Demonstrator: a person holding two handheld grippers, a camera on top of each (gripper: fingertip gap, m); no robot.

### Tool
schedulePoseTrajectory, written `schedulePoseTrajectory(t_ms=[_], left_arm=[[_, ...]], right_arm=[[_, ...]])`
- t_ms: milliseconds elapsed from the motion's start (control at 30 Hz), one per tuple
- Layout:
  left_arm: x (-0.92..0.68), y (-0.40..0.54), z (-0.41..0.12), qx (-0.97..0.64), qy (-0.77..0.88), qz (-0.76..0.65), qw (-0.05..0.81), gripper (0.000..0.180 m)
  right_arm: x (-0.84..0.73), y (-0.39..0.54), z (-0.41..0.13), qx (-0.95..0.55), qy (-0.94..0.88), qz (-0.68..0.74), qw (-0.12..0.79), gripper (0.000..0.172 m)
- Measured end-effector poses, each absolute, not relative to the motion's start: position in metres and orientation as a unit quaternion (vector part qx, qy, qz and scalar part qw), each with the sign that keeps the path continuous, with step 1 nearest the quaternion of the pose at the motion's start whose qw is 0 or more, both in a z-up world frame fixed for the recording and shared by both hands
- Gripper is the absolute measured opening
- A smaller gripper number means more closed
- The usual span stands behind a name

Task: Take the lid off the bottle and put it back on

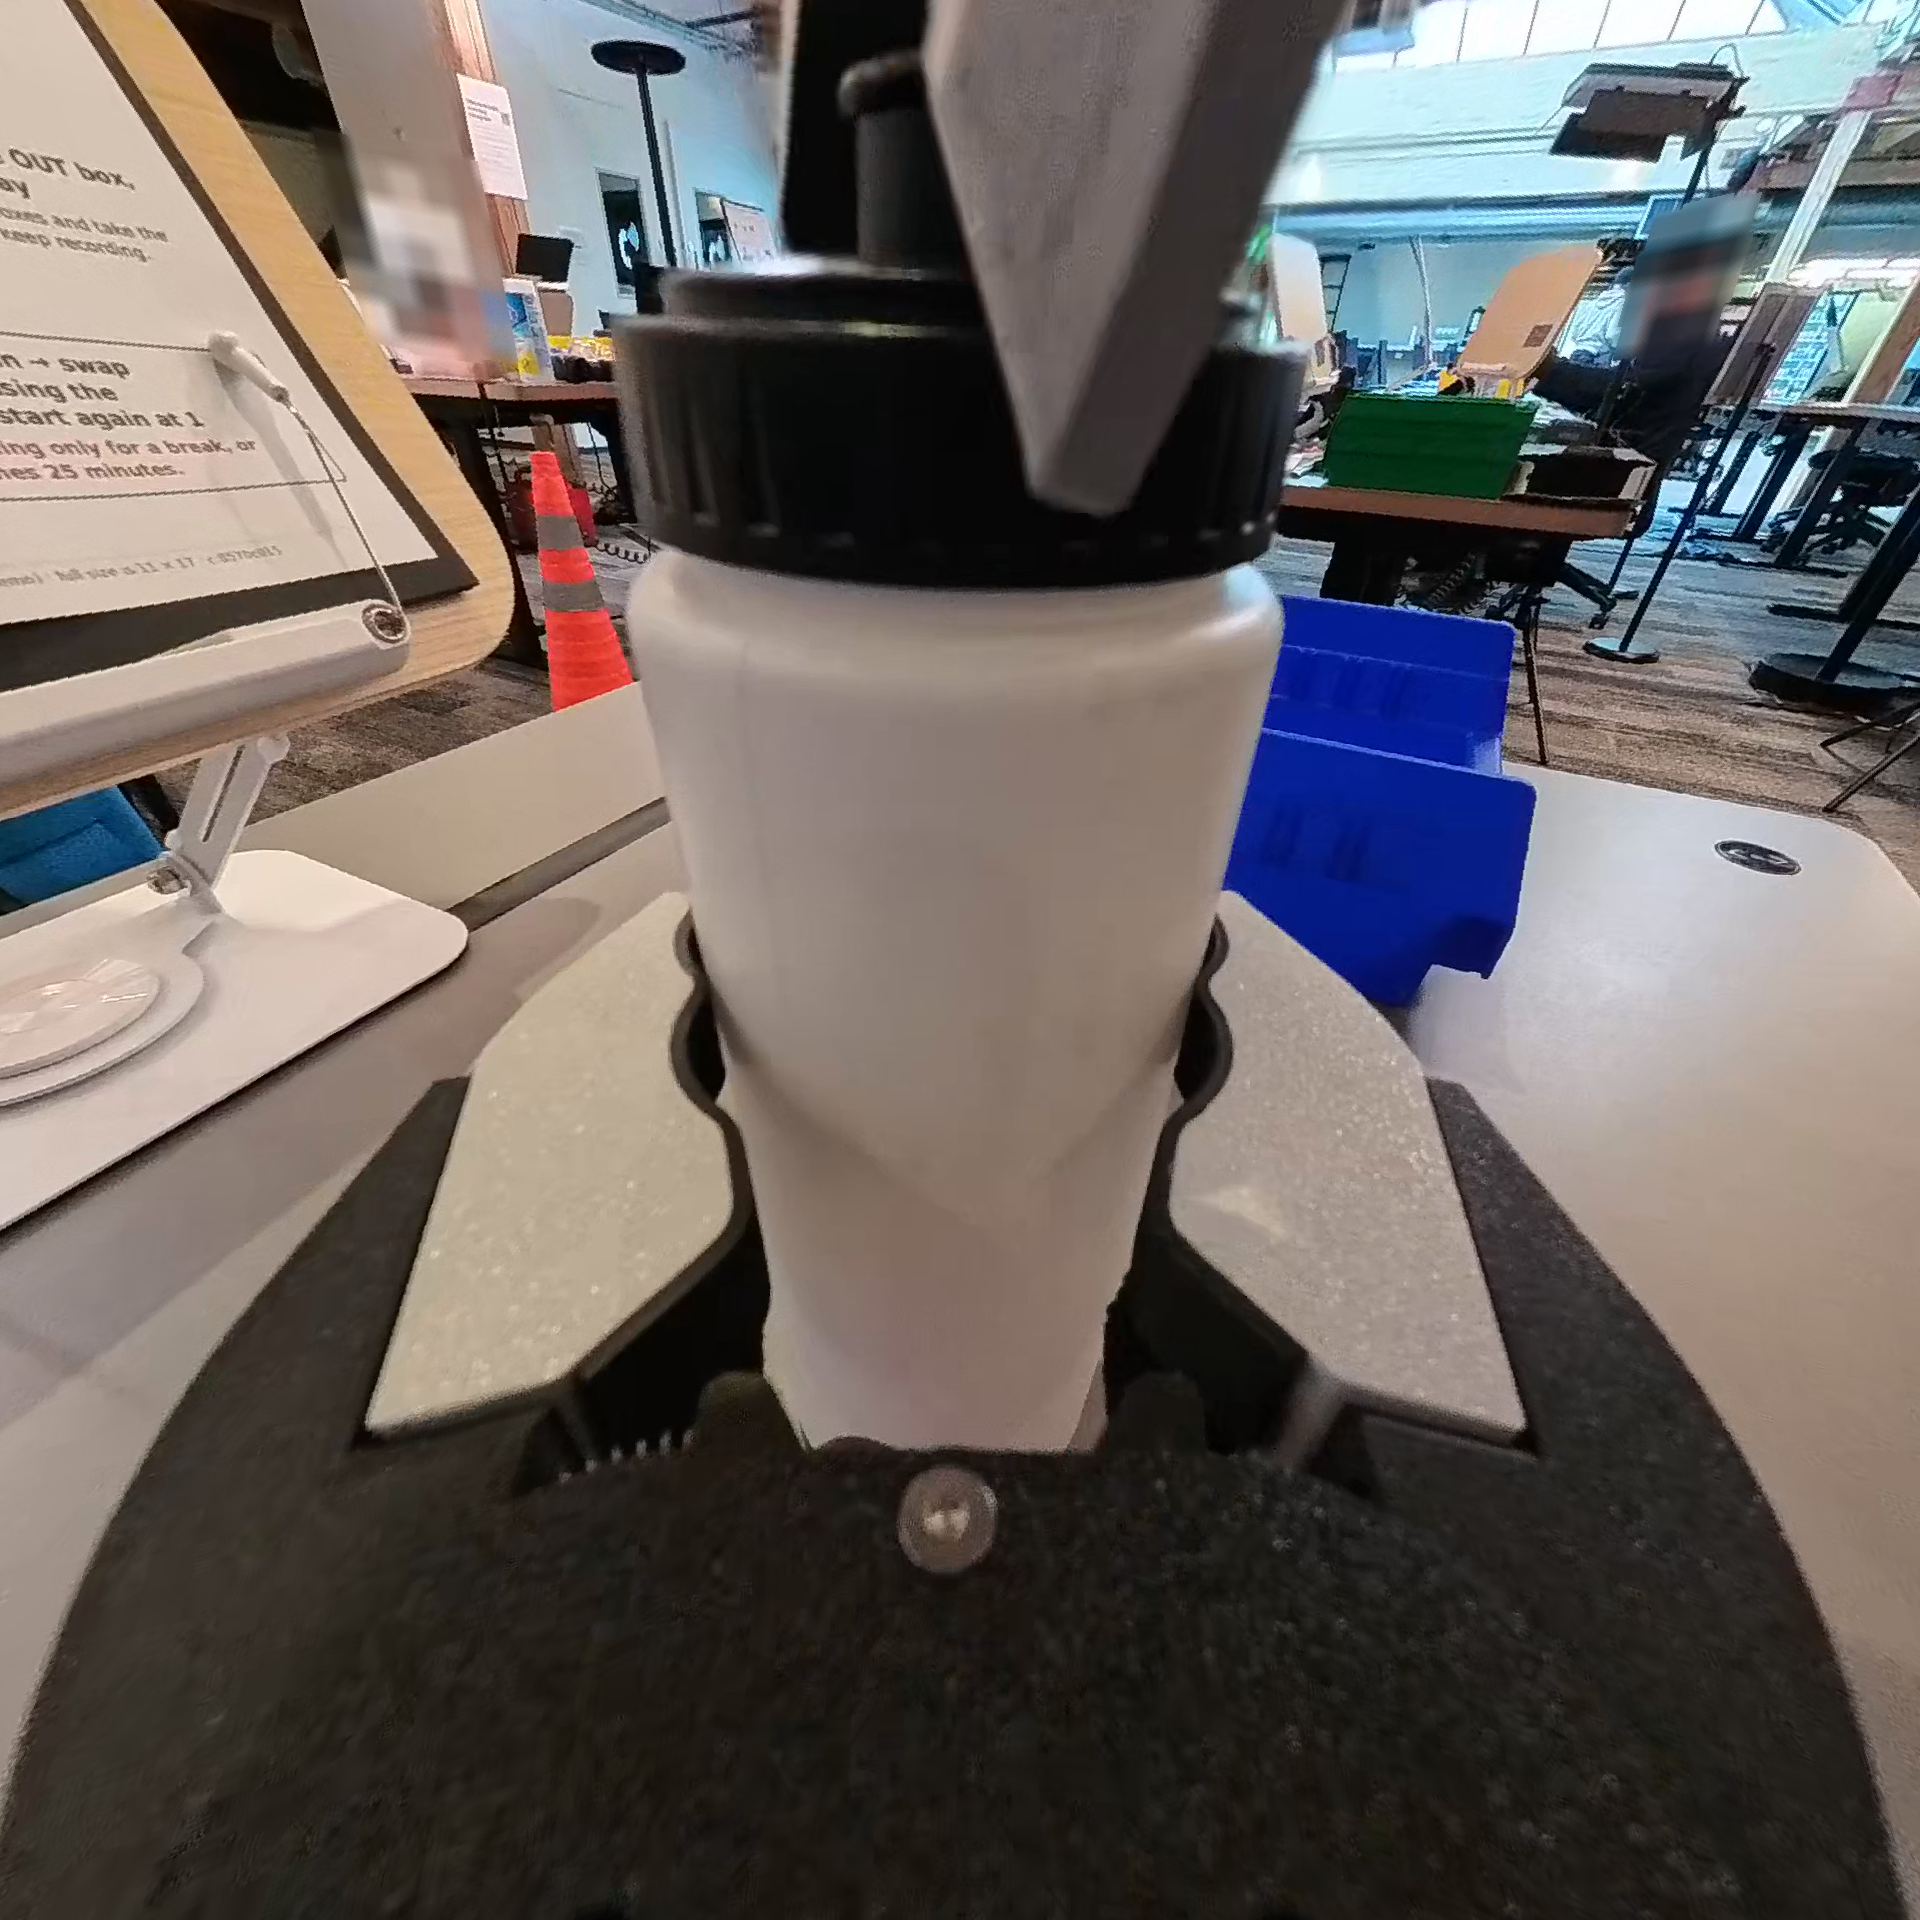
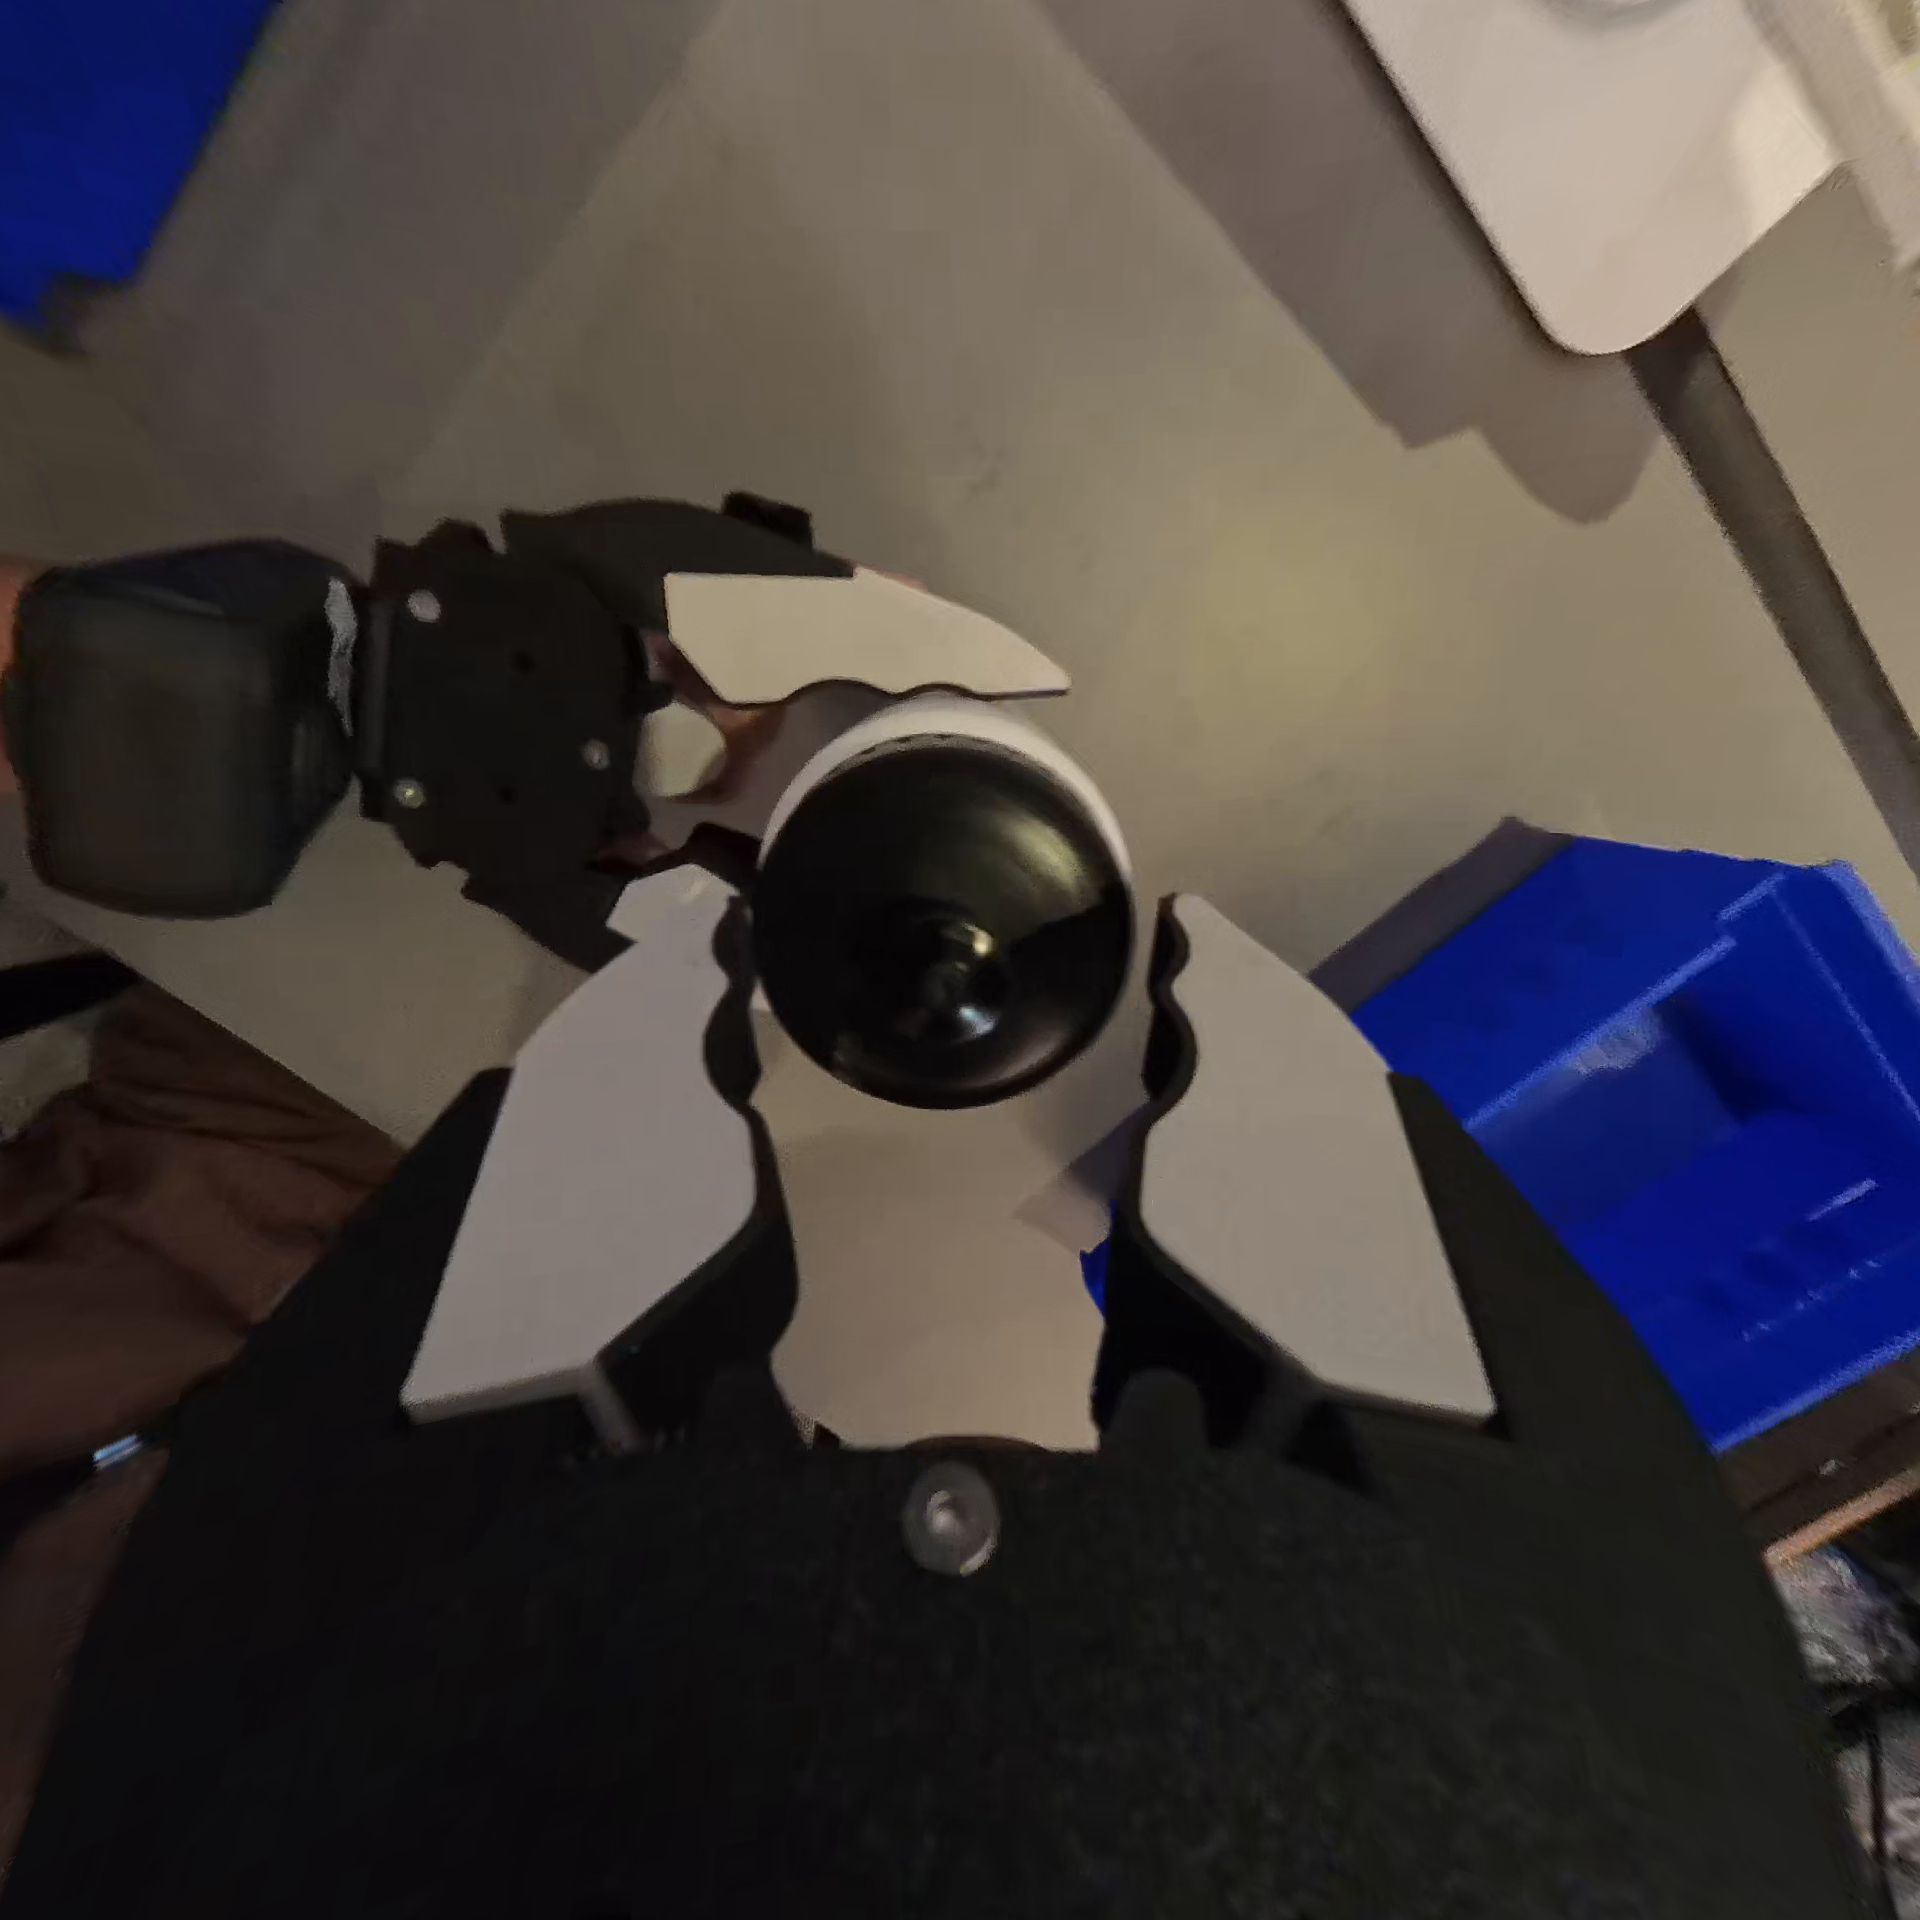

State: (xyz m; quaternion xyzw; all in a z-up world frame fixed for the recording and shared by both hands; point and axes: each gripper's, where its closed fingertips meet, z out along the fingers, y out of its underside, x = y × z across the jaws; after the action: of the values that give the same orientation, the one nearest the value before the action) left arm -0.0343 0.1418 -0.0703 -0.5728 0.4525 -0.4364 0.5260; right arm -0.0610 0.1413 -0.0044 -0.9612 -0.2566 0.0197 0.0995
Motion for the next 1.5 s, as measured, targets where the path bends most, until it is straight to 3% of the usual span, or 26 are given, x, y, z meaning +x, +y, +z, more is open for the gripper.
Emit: schedulePoseTrajectory(t_ms=[200,333,433,567,633,800,900,1000,1100,1233,1500], left_arm=[[-0.033,0.139,-0.07,-0.569,0.458,-0.435,0.527,0.086],[-0.032,0.136,-0.071,-0.562,0.466,-0.433,0.528,0.087],[-0.033,0.138,-0.072,-0.565,0.462,-0.436,0.526,0.086],[-0.033,0.138,-0.072,-0.567,0.46,-0.44,0.522,0.086],[-0.033,0.139,-0.073,-0.568,0.46,-0.44,0.522,0.086],[-0.033,0.139,-0.073,-0.57,0.459,-0.439,0.522,0.086],[-0.033,0.139,-0.074,-0.571,0.458,-0.438,0.522,0.086],[-0.033,0.139,-0.074,-0.573,0.457,-0.436,0.522,0.086],[-0.033,0.139,-0.075,-0.574,0.457,-0.435,0.522,0.086],[-0.033,0.139,-0.075,-0.574,0.458,-0.436,0.521,0.086],[-0.031,0.136,-0.077,-0.57,0.468,-0.432,0.519,0.086]], right_arm=[[-0.061,0.137,-0.005,-0.923,-0.379,-0.007,0.068,0.07],[-0.06,0.131,-0.005,-0.788,-0.613,-0.025,0.054,0.07],[-0.06,0.134,-0.006,-0.747,-0.662,-0.023,0.051,0.07],[-0.063,0.136,-0.004,-0.77,-0.636,-0.022,0.051,0.072],[-0.069,0.135,0.0,-0.799,-0.597,-0.022,0.067,0.096],[-0.077,0.142,0.009,-0.907,-0.4,-0.025,0.134,0.096],[-0.068,0.142,0.007,-0.954,-0.263,-0.014,0.142,0.091],[-0.065,0.145,0.003,-0.964,-0.217,-0.003,0.157,0.069],[-0.061,0.145,0.0,-0.967,-0.206,-0.004,0.147,0.066],[-0.062,0.145,0.0,-0.954,-0.275,-0.015,0.118,0.065],[-0.063,0.136,0.0,-0.787,-0.613,-0.027,0.058,0.065]])
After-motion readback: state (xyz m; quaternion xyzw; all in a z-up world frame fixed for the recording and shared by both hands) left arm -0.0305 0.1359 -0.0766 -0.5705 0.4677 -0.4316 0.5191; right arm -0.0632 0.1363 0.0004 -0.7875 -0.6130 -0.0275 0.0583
